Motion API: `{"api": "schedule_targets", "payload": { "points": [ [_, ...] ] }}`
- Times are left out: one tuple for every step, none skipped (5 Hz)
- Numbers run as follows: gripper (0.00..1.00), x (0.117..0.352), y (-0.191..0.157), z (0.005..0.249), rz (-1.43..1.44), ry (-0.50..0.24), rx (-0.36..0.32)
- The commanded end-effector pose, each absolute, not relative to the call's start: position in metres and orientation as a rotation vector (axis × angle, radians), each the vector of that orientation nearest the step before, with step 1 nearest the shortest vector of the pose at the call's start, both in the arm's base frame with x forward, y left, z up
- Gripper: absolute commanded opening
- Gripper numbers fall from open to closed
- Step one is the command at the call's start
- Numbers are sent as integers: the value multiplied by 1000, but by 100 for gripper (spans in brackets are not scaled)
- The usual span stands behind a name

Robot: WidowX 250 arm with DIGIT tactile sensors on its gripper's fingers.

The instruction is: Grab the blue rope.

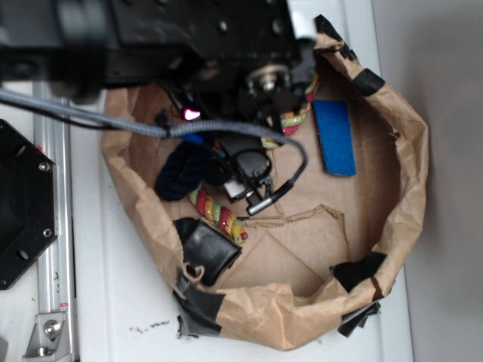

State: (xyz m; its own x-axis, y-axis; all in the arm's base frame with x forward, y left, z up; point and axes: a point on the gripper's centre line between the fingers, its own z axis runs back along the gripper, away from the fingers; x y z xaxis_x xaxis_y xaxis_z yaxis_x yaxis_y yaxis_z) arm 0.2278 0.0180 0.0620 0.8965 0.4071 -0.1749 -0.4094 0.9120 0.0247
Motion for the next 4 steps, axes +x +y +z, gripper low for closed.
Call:
{"api": "schedule_targets", "payload": {
  "points": [
    [100, 200, -17, 31, 257, 240, -47],
    [5, 200, -13, 30, 315, 267, -49],
    [0, 202, -11, 29, 323, 281, -56],
    [0, 203, -13, 29, 311, 278, -53]
  ]
}}
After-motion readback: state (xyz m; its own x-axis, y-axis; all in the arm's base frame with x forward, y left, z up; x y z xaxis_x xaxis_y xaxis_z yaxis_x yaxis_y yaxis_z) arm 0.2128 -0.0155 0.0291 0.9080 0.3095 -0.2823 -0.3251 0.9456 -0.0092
